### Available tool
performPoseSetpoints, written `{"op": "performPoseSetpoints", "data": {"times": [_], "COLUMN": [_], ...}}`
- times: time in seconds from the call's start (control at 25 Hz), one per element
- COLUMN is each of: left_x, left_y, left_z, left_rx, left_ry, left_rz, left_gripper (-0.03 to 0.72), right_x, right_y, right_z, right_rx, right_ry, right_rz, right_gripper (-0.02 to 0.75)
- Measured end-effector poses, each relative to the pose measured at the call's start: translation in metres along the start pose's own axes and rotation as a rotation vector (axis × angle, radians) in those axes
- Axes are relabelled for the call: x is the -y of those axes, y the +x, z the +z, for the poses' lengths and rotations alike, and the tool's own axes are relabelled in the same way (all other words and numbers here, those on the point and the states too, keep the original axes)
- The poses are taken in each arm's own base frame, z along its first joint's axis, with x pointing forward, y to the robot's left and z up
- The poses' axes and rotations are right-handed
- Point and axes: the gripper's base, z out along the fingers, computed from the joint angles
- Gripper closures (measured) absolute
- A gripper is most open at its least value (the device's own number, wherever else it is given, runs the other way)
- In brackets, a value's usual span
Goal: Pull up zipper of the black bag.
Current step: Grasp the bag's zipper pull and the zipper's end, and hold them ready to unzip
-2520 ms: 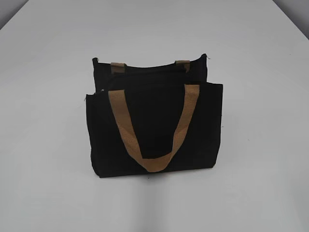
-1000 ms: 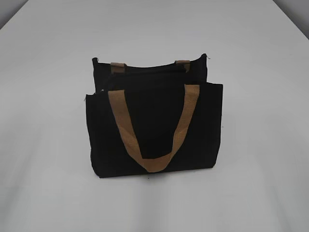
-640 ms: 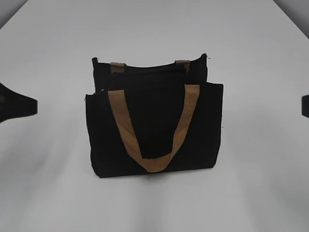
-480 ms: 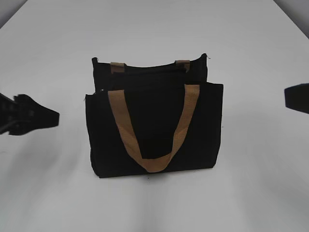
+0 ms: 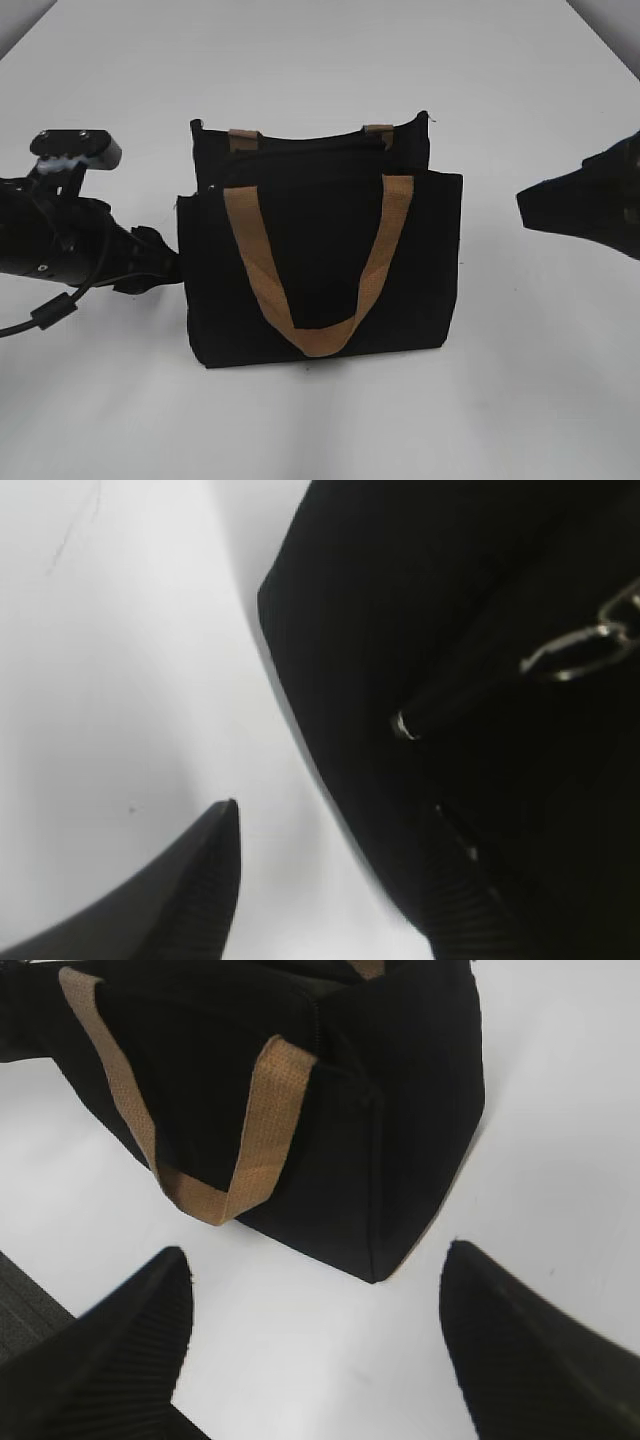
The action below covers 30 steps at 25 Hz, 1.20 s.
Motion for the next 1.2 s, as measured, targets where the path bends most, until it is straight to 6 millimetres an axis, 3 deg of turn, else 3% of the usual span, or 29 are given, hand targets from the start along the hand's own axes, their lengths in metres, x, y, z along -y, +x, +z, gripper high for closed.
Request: {"op": "performPoseSetpoints", "data": {"times": [0.4,0.76,0.84,1.0,1.08,1.2], "left_x": [0.006,0.003,0.003,0.003,0.005,0.011], "left_y": [-0.008,-0.027,-0.029,-0.03,-0.03,-0.033], "left_z": [0.016,0.042,0.044,0.044,0.043,0.034], "left_rx": [-0.05,-0.05,-0.048,-0.044,-0.049,-0.04], "left_ry": [0.093,0.125,0.126,0.129,0.147,0.204], "left_rz": [0.083,0.085,0.085,0.085,0.086,0.095], "left_gripper": [0.264,0.28,0.359,0.645,0.691,0.699], "right_x": [0.0,0.002,0.002,0.002,0.002,0.001], "right_y": [0.0,-0.003,-0.003,-0.004,-0.004,-0.007], "right_z": [0.001,0.001,0.001,0.001,0.001,-0.001], "right_rx": [0.003,0.033,0.033,0.036,0.036,0.048], "right_ry": [0.002,0.022,0.022,0.025,0.025,0.025], "right_rz": [-0.042,-0.052,-0.052,-0.052,-0.053,-0.082], "right_gripper": [0.146,0.146,0.146,0.146,0.146,0.148]}}
